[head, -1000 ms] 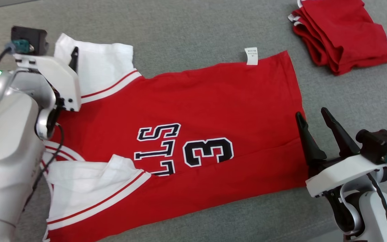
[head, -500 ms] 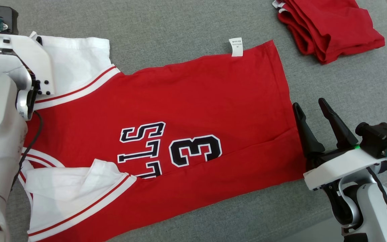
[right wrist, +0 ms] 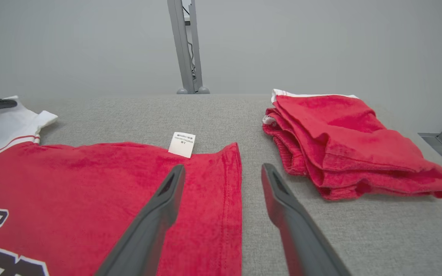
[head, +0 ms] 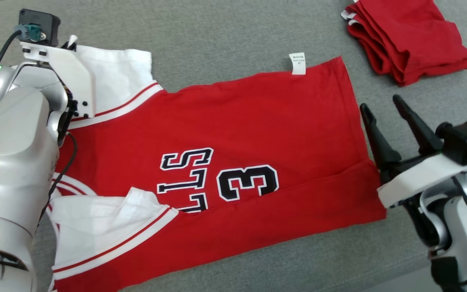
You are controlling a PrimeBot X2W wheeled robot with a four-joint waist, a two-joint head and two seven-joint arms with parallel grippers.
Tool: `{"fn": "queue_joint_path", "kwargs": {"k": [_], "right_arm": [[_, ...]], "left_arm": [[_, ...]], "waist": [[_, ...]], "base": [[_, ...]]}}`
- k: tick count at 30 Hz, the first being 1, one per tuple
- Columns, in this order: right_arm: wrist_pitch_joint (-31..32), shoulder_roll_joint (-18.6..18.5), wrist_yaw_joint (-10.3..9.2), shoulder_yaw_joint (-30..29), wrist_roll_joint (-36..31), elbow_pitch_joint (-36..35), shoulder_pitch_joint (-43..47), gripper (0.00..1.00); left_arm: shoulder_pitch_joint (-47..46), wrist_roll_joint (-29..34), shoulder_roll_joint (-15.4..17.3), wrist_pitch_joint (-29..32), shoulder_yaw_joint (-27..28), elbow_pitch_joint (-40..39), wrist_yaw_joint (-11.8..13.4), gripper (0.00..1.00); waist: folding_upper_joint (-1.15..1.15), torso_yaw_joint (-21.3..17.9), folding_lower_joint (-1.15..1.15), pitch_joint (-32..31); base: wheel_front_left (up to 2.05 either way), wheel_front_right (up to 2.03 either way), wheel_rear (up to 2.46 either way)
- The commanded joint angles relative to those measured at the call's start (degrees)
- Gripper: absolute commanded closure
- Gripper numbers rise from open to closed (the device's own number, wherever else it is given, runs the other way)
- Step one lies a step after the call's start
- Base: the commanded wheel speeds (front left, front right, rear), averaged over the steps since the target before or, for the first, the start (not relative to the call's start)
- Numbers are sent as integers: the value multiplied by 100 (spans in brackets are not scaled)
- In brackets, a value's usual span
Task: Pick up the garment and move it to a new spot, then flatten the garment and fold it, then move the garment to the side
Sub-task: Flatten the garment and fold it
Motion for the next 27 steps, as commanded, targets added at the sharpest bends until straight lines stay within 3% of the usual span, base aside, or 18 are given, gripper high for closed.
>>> {"fn": "queue_joint_path", "kwargs": {"k": [1, 8, 16, 27], "right_arm": [[95, -156, 1, 26, -77, 54, -171, 0], [713, -720, 1, 326, 4, 701, -1022, 0], [1222, -1162, 1, 674, 182, 2017, -1919, 0], [1297, -1203, 1, 1451, 503, 3543, -2794, 0]], "left_arm": [[-80, -38, -16, -109, -2, 1, -76, 100], [-54, -180, -272, -556, -29, -114, -460, 100], [37, -241, -432, -790, -101, -272, -604, 100], [31, -323, -491, -865, -152, -312, -582, 100]], "waist": [[0, 158, 0, -129], [0, 616, 0, -317], [0, 1043, 0, -239], [0, 1238, 0, -46]], "base": [[0, 0, 0], [0, 0, 0], [0, 0, 0], [0, 0, 0]]}}
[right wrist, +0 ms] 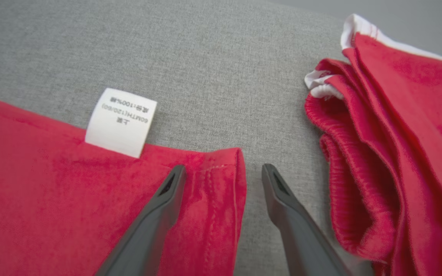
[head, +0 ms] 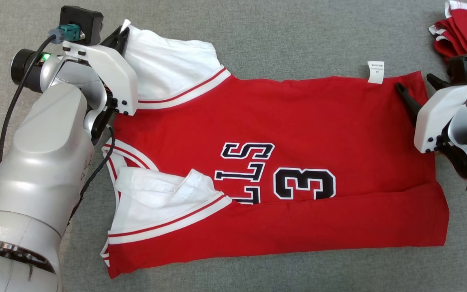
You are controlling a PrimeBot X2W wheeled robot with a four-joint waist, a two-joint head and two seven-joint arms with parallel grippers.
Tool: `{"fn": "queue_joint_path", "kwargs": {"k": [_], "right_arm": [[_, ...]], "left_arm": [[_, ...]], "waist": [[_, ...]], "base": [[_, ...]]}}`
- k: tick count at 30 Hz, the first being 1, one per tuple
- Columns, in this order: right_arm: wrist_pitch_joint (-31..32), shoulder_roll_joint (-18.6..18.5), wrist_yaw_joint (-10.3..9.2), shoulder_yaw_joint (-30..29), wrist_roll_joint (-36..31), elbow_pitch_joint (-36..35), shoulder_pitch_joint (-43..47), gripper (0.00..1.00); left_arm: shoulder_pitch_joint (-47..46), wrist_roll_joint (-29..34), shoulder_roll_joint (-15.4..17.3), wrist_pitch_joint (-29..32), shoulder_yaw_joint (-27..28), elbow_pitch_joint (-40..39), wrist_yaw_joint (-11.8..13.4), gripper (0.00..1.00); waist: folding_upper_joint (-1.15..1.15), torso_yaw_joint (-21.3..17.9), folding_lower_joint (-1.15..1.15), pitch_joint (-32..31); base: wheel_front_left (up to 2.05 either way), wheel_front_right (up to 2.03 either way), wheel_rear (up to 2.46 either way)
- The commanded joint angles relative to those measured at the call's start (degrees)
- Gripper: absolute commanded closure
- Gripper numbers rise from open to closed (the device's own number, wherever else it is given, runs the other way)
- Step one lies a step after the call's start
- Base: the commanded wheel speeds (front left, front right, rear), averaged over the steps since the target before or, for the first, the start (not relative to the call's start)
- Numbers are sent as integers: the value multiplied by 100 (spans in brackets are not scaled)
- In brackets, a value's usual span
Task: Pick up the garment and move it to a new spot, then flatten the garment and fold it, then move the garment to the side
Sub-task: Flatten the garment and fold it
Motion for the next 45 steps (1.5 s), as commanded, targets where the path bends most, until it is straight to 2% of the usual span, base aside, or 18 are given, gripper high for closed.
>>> {"fn": "queue_joint_path", "kwargs": {"k": [1, 3, 5, 6, 7, 8, 9, 10, 12, 13, 16, 22, 29, 35, 41, 45], "right_arm": [[26, -7, 1, 104, 87, 145, -133, 0], [33, 9, 1, 239, 182, 293, -218, 8], [30, 8, 1, 371, 270, 431, -299, 29], [36, 4, 0, 438, 316, 481, -329, 45], [59, 2, 0, 506, 369, 541, -356, 53], [62, -3, 0, 571, 431, 588, -384, 55], [52, -12, 0, 617, 489, 628, -406, 62], [23, -17, 0, 664, 538, 662, -429, 71], [-79, -43, 0, 741, 597, 753, -485, 97], [-150, -39, 0, 760, 647, 787, -505, 100], [-296, -39, 0, 802, 702, 834, -516, 100], [-967, -56, 0, 933, 1016, 741, -250, 100], [-1640, -299, 0, 1020, 1540, 168, 509, 100], [-2115, -539, 0, 739, 1849, -431, 1399, 100], [-2286, -627, 0, 351, 1763, -999, 2211, 100], [-2226, -561, 0, -6, 1594, -1292, 2654, 100]], "left_arm": [[1, -41, 31, -6, -19, -9, 5, 100], [-10, -51, 34, 4, -29, -5, 3, 100], [-15, -64, 37, 7, -40, 0, 2, 100], [-16, -66, 39, 7, -44, 4, 0, 100], [-14, -58, 38, 9, -53, 8, -3, 100], [-10, -54, 37, 10, -60, 13, -5, 100], [-4, -59, 37, 13, -67, 17, -9, 100], [2, -66, 39, 12, -73, 22, -12, 100], [27, -82, 49, 5, -83, 34, -12, 100], [52, -89, 53, -8, -87, 42, -12, 100], [102, -120, 57, -65, -81, 35, -24, 100], [495, -402, 67, -376, 77, -170, -135, 100], [1464, -708, 335, -807, 219, -1028, -204, 100], [2646, -905, 638, -786, 320, -2383, 120, 100], [3936, -1125, 935, -611, 451, -4069, 722, 100], [4675, -1219, 1085, -512, 525, -5049, 1121, 100]], "waist": [[0, 9, 0, 19], [0, 17, 0, 30], [0, 25, 0, 34], [0, 27, 0, 35], [0, 29, 0, 34], [0, 31, 0, 31], [0, 33, 0, 27], [0, 33, 0, 22], [0, 25, 0, 3], [0, 18, 0, -19], [0, 3, 0, -86], [0, -34, 0, -430], [0, 12, 0, -867], [0, 128, 0, -1186], [0, 163, 0, -1336], [0, 170, 0, -1377]], "base": [[0, 0, 0], [0, 0, 0], [0, 0, 0], [0, 0, 0], [0, 0, 0], [0, 0, 0], [0, 0, 0], [0, 0, 0], [0, 0, 0], [0, 0, 0], [0, 0, 0], [0, 0, 0], [0, 0, 0], [0, 0, 0], [0, 0, 0], [0, 0, 0]]}}
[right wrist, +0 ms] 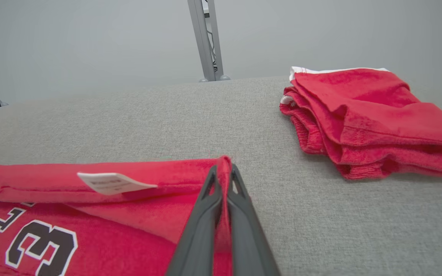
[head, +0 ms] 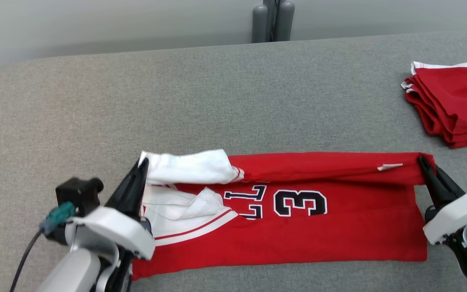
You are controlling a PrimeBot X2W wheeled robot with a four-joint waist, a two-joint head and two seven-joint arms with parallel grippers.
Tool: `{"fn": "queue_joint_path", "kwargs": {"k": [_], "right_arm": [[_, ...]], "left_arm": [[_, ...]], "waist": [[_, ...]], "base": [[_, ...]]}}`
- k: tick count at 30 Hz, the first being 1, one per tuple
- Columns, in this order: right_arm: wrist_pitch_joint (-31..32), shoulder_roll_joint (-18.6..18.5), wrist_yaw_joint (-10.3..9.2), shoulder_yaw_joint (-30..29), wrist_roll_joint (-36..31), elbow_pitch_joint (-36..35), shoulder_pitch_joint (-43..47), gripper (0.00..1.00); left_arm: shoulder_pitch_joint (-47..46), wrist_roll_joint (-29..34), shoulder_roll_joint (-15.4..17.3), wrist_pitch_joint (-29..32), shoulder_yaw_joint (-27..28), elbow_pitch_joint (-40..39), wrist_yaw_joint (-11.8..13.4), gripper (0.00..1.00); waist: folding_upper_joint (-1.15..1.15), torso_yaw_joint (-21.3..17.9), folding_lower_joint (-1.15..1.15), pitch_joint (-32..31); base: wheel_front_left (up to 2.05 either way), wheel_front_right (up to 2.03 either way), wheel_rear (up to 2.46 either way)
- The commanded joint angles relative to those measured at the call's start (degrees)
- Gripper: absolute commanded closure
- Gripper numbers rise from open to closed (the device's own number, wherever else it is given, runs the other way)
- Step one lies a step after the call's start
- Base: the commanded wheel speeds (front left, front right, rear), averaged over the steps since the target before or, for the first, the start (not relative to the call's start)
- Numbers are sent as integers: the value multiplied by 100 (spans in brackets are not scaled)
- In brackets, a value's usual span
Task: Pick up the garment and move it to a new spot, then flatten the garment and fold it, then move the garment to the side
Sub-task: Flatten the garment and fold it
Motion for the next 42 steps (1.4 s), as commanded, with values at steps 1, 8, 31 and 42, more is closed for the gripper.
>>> {"fn": "queue_joint_path", "kwargs": {"k": [1, 8, 31, 42], "right_arm": [[46, 18, -1, -114, -72, -77, 145, 100], [268, 301, -1, -634, -470, -403, 720, 100], [308, 1330, -1, -2911, -1372, -1612, 2260, 0], [1263, 1417, -1, -2635, -1580, -916, 1563, 0]], "left_arm": [[197, -44, 49, 32, 30, -220, 108, 100], [1007, -194, 143, 131, 84, -1035, 541, 100], [1782, -283, -93, -724, 673, -1484, 921, 0], [1313, 30, -470, -816, 454, -1042, 802, 0]], "waist": [[0, 1, 0, -9], [0, 31, 0, -34], [0, 22, 0, -296], [0, 180, 0, -364]], "base": [[0, 0, 0], [0, 0, 0], [0, 0, 0], [0, 0, 0]]}}
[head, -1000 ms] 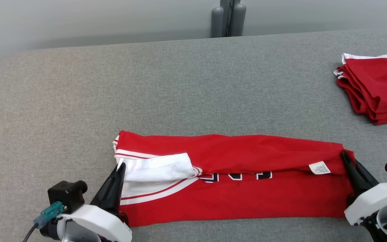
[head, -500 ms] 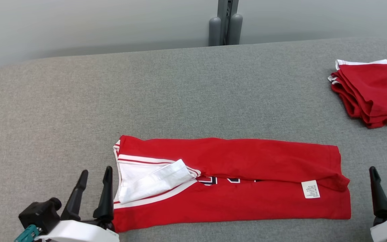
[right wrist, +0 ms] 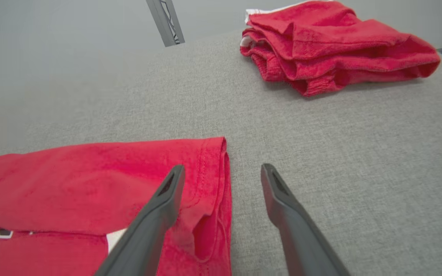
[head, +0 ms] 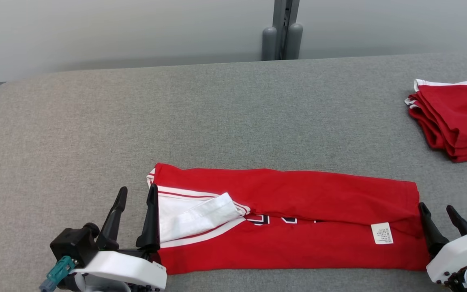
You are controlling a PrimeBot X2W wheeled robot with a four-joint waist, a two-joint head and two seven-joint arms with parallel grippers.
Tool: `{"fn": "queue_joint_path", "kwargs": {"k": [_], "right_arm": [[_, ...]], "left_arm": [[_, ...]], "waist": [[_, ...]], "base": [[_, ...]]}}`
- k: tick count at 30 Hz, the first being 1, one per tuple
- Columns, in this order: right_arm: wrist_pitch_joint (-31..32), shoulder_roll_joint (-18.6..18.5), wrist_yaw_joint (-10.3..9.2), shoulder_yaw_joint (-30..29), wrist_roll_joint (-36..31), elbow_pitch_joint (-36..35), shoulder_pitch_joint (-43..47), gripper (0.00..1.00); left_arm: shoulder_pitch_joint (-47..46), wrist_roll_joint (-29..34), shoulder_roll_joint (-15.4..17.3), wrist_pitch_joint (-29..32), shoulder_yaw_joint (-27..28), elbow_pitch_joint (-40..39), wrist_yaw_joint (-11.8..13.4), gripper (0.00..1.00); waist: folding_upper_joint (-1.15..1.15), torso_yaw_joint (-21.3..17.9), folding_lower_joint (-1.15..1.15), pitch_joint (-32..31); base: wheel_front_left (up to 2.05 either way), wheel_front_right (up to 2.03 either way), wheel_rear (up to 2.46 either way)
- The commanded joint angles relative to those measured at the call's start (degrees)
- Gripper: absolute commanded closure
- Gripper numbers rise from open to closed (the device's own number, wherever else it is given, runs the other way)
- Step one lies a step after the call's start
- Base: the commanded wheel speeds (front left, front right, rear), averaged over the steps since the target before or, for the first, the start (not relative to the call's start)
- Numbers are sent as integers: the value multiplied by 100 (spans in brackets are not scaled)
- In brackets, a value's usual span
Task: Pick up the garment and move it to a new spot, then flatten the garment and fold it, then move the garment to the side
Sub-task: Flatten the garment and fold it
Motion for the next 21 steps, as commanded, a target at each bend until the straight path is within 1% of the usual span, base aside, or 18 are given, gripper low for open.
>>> {"fn": "queue_joint_path", "kwargs": {"k": [1, 4, 5, 13, 17, 18, 19, 20, 21], "right_arm": [[67, -52, 0, 7, -55, 221, -114, 0], [176, -27, 0, 94, -118, 671, -238, 0], [176, -27, 0, 94, -118, 671, -238, 0], [267, 84, 0, 360, -53, 1398, -300, 0], [283, 138, 0, 477, -79, 1586, -403, 0], [299, 161, 1, 526, -78, 1631, -442, 41], [303, 189, 1, 568, -69, 1667, -490, 55], [299, 209, 2, 641, -39, 1735, -562, 65], [299, 209, 2, 641, -39, 1735, -562, 65]], "left_arm": [[-130, 84, -24, -37, 5, 95, -43, 0], [-185, 132, -111, -57, 39, 276, -96, 0], [-185, 132, -111, -57, 39, 276, -96, 0], [-166, 218, -176, -75, 209, 419, -198, 0], [-169, 260, -193, -78, 237, 441, -207, 0], [-166, 264, -203, -76, 238, 448, -214, 0], [-166, 266, -209, -75, 246, 458, -232, 0], [-173, 292, -216, -76, 253, 472, -254, 0], [-173, 292, -216, -76, 253, 472, -254, 0]], "waist": [[0, 76, 0, -1], [0, 191, 0, 17], [0, 191, 0, 17], [0, 273, 0, 63], [0, 258, 0, 66], [0, 251, 0, 66], [0, 245, 0, 65], [0, 236, 0, 61], [0, 236, 0, 61]], "base": [[0, 0, 0], [0, 0, 0], [0, 0, 0], [0, 0, 0], [0, 0, 0], [0, 0, 0], [0, 0, 0], [0, 0, 0], [0, 0, 0]]}}
